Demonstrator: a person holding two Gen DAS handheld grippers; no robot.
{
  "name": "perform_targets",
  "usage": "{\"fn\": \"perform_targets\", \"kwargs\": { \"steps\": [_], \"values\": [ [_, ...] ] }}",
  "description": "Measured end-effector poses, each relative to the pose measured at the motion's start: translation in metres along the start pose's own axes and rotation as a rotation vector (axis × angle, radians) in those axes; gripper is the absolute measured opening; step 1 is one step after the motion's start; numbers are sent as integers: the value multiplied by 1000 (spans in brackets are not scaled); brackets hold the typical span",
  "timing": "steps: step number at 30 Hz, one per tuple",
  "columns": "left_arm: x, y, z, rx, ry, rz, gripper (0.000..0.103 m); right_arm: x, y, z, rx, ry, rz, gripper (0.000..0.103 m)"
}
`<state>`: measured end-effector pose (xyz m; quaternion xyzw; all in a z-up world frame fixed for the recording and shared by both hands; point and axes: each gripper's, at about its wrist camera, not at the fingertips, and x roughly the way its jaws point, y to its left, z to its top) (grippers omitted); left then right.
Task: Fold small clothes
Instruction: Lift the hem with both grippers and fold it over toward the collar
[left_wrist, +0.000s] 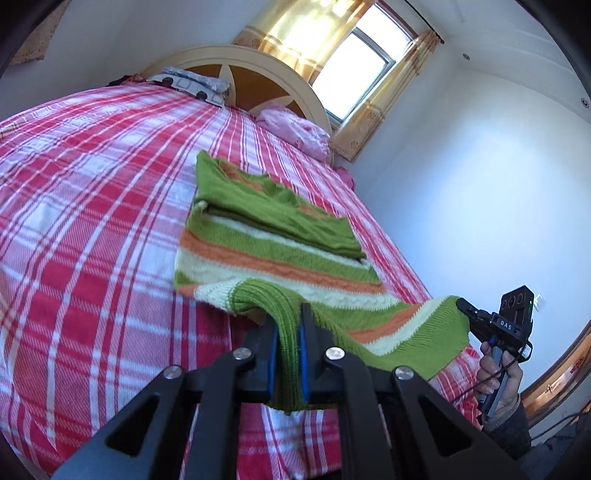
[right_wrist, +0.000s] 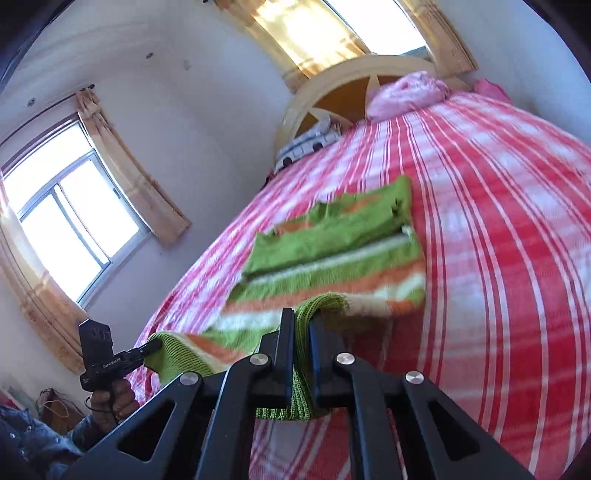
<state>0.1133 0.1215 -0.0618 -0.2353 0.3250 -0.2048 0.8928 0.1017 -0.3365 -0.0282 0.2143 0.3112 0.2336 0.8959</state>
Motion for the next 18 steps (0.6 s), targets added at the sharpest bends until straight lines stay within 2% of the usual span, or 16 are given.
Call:
{"fn": "perform_targets", "kwargs": {
  "steps": [5,12,18],
  "values": [
    [2,-1,21,5,-57,4,10,3,3,20,-25,-33,-2,6],
    [22,4,46,-7,-86,18,10,15,7,41,-45,-50,-5,6],
    [40,4,83,6,-125,33,10,32,6,74,-43,-80,-8,6]
  ]
}}
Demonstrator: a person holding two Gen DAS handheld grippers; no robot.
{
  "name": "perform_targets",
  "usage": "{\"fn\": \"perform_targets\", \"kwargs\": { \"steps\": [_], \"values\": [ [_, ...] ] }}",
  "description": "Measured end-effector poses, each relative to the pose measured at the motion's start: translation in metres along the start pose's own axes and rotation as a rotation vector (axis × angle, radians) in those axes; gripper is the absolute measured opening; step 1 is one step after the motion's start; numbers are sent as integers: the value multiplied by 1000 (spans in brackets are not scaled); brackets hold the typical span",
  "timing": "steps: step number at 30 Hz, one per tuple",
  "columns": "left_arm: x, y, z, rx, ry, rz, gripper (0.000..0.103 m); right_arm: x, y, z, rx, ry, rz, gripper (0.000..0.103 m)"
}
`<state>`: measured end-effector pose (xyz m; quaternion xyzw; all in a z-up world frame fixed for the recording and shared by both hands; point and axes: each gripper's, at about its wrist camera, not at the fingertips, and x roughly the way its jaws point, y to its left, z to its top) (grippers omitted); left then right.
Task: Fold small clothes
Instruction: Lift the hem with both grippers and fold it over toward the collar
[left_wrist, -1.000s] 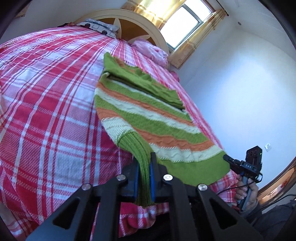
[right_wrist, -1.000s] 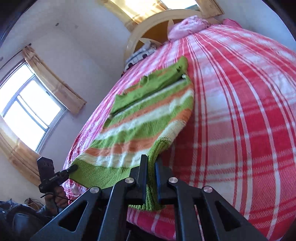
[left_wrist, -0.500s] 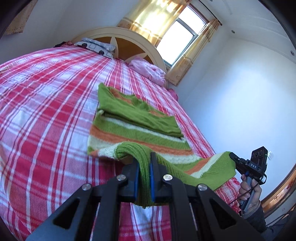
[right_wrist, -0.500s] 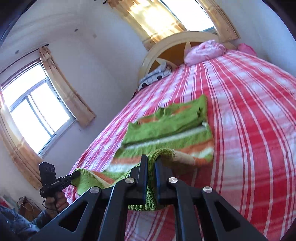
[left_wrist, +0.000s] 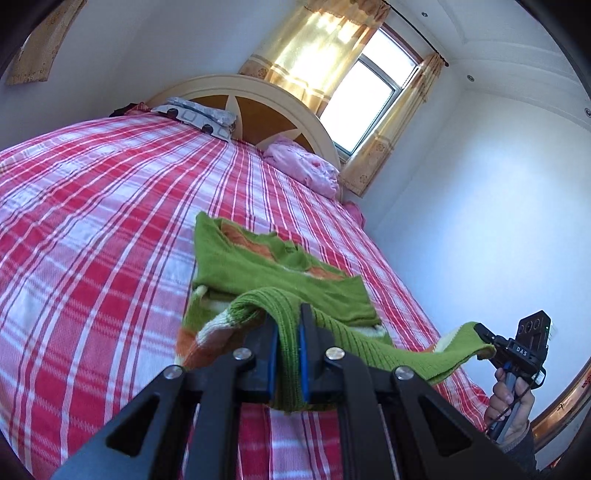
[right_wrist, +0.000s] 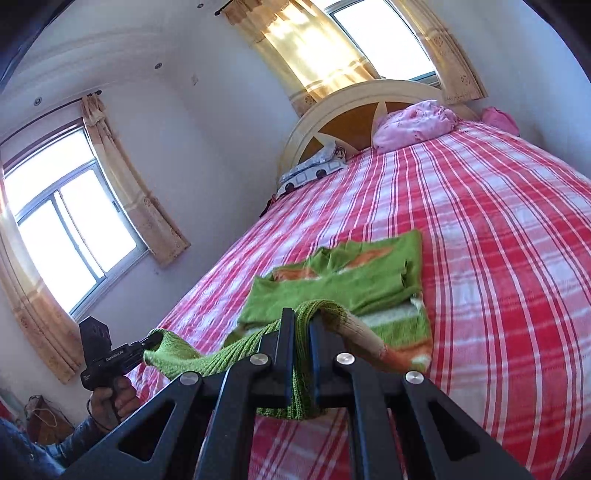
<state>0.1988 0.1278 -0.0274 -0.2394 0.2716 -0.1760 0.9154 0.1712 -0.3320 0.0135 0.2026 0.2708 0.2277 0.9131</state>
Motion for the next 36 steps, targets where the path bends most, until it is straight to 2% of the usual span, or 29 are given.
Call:
{"fn": "perform_targets", "kwargs": {
  "steps": [5,14,24,36],
  "values": [
    [19,-1,27,23,-28,12,10,21,-5,25,-5,-8,-9,6],
    [66,11,65,6,-30,32,10,69,-27,67,6,-17,-62,6],
    [137,34,89,-14,34,78,10,135,-63,93,22,45,-132,6],
    [221,62,102,-11,135,162,10,234,-127,101,119,185,-207,6]
  ]
}}
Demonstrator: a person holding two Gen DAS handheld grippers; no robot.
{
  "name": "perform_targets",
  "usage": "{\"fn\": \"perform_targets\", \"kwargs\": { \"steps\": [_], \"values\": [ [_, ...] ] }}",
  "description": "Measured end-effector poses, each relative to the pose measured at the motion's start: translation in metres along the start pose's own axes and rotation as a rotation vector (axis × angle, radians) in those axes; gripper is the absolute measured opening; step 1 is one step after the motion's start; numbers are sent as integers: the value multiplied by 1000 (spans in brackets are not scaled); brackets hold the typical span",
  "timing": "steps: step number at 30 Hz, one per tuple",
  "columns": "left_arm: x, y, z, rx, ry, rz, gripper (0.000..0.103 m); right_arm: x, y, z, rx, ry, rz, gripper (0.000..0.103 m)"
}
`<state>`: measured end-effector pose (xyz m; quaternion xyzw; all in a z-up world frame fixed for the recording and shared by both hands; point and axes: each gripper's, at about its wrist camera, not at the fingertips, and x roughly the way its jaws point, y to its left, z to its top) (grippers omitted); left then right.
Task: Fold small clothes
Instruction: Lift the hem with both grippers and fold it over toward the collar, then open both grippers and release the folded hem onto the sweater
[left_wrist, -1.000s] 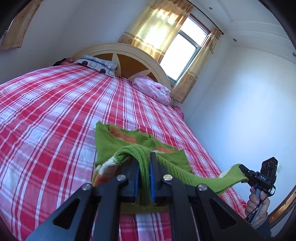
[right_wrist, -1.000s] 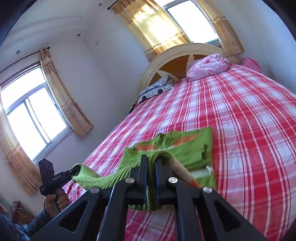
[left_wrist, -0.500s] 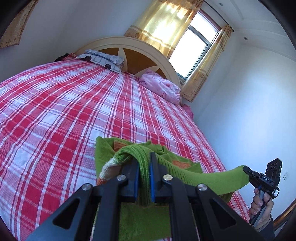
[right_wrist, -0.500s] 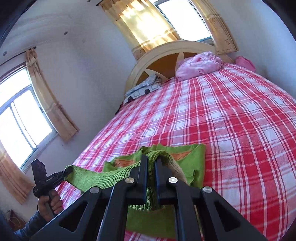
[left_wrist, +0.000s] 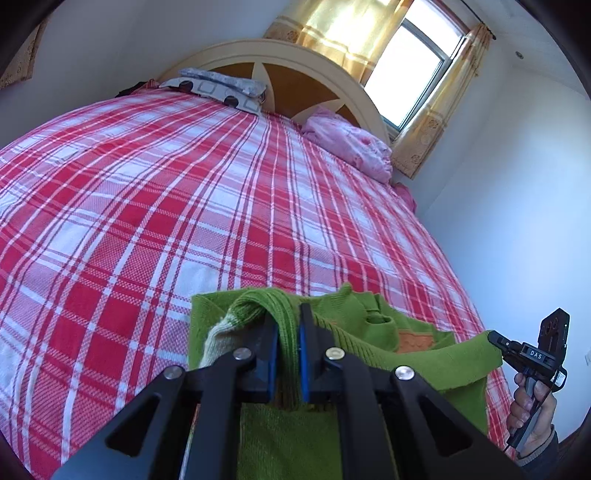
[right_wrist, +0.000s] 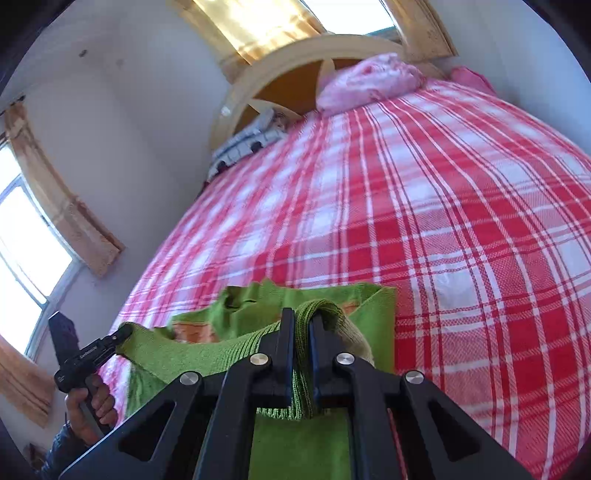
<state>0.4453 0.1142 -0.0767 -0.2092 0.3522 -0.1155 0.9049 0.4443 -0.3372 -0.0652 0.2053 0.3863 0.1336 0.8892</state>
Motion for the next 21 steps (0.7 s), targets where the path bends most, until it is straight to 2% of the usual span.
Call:
{"fn": "perform_targets", "kwargs": {
  "steps": [5,8,9,11,12,13,15,18,21],
  "values": [
    [23,11,-3,-24,28,23,11,31,-23,5,62,38,-23,7],
    [33,18,-4,-65,51,36,17,52,-33,11,82,70,-60,11],
    [35,20,-4,-77,63,34,17,58,-36,12,82,84,-85,19],
    [36,21,-3,-90,79,19,19,62,-39,15,79,80,-124,56],
    [32,21,-3,-94,75,16,25,60,-40,17,70,62,-140,83],
    [28,22,-2,-97,64,21,29,55,-40,18,62,33,-142,85],
    [15,24,-1,-92,18,65,49,45,-39,19,45,5,-134,85],
    [1,31,0,-112,-15,91,57,33,-31,16,14,-11,-150,85],
    [-10,36,-8,-140,0,100,57,19,-16,5,-27,-8,-152,85]
  ]
}}
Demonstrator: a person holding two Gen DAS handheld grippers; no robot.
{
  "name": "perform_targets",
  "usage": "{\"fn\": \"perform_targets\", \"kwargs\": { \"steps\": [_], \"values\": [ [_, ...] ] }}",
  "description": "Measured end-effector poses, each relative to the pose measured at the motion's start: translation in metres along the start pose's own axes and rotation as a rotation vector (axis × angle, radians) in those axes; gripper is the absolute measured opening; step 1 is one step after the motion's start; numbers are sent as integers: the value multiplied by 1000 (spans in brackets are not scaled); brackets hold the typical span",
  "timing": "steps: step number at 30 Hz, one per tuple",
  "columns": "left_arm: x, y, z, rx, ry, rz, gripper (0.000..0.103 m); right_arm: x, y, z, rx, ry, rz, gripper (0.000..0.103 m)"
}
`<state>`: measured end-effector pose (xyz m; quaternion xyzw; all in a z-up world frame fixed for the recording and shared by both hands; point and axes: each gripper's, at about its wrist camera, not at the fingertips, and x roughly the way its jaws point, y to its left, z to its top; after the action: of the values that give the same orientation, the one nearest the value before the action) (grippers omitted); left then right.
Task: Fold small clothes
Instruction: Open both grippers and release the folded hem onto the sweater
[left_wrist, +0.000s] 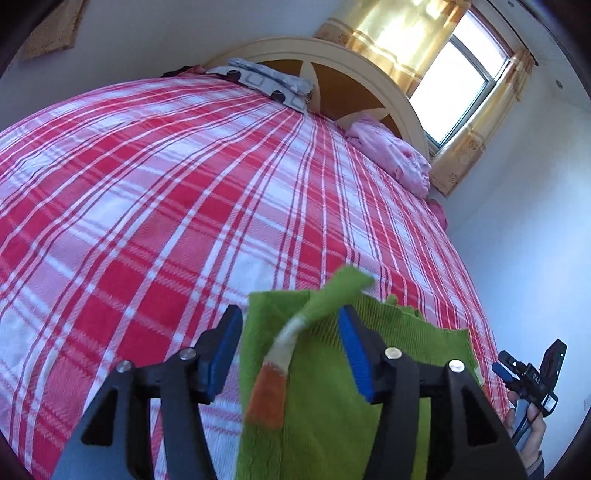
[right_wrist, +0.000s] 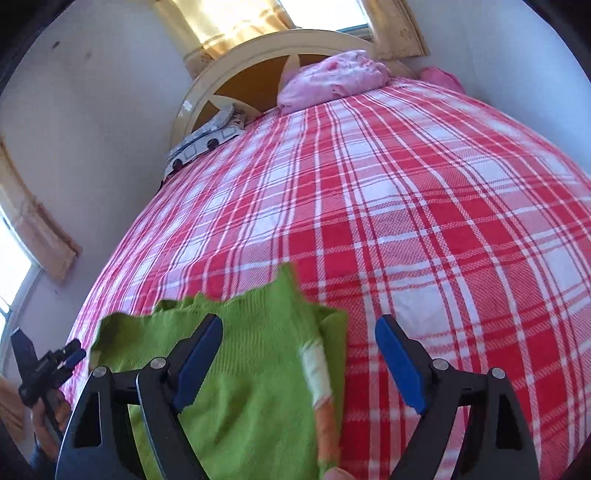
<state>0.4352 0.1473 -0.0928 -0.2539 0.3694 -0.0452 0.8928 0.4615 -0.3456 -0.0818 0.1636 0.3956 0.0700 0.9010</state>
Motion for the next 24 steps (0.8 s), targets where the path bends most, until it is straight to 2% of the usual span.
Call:
{"fn": "perform_targets", "kwargs": {
  "steps": [5,7,11,15,17,21,24],
  "values": [
    [-15,-8,-34,95,40,26,57,-24,26,-35,-95,49,54,85],
    [-26,-8,-51,119,57,23,57,-36,28,-53,-113,63,48,78],
    [-49,5,-80,118,87,-20,57,-65,12,-86,-102,72,31,75],
    [-58,16,-104,133,117,-19,57,-78,-2,-108,-103,97,-4,75],
    [-59,18,-111,129,122,-15,56,-82,-4,-116,-96,102,-2,71],
    [-70,21,-117,82,82,-58,56,-84,-3,-125,-83,112,30,55],
    [-75,12,-122,119,73,-58,56,-81,-4,-130,-71,119,25,49]
  ]
}}
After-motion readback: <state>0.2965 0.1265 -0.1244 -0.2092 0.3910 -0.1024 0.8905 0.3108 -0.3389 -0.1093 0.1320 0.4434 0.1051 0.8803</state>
